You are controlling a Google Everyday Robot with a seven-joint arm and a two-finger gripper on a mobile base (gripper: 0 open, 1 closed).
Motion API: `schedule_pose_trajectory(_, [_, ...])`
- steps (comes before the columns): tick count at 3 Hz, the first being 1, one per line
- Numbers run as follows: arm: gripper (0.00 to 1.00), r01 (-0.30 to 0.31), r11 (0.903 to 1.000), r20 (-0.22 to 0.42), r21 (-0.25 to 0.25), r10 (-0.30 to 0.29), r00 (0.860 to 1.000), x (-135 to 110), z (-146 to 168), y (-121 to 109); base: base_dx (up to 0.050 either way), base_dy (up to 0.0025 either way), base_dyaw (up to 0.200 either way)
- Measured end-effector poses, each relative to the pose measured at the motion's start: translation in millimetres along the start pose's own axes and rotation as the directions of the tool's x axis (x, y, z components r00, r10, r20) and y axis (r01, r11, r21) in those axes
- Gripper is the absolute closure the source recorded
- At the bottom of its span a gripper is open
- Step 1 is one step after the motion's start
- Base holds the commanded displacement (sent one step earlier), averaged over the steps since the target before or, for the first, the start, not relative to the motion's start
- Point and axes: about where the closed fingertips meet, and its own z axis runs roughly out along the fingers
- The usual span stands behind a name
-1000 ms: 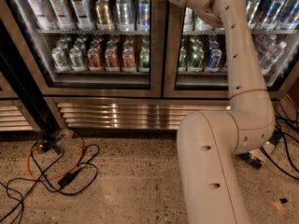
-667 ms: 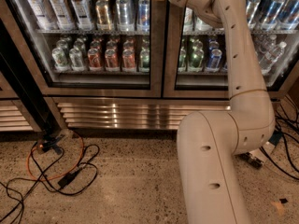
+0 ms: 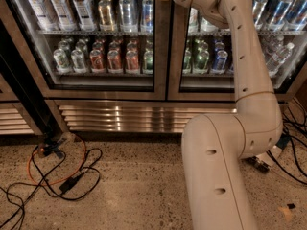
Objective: Open left fridge door
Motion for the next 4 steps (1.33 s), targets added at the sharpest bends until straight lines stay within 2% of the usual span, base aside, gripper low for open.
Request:
schedule_pose_trajectory(1, [0.00,0.000,1.0000,0.000,0.000,0.000,1.000,-0.1,-0.1,-0.1,0.000,0.00000,0.000])
schedule_pose_trajectory(2, [0.19,0.000,1.0000,0.000,0.000,0.000,1.000,0.3,-0.2,-0.2,0.000,0.00000,0.000])
schedule_pose_trajectory(4, [0.65,0.000,1.0000,0.001,0.001,0.000,1.000,0.8,-3.1,-1.3,0.000,0.00000,0.000])
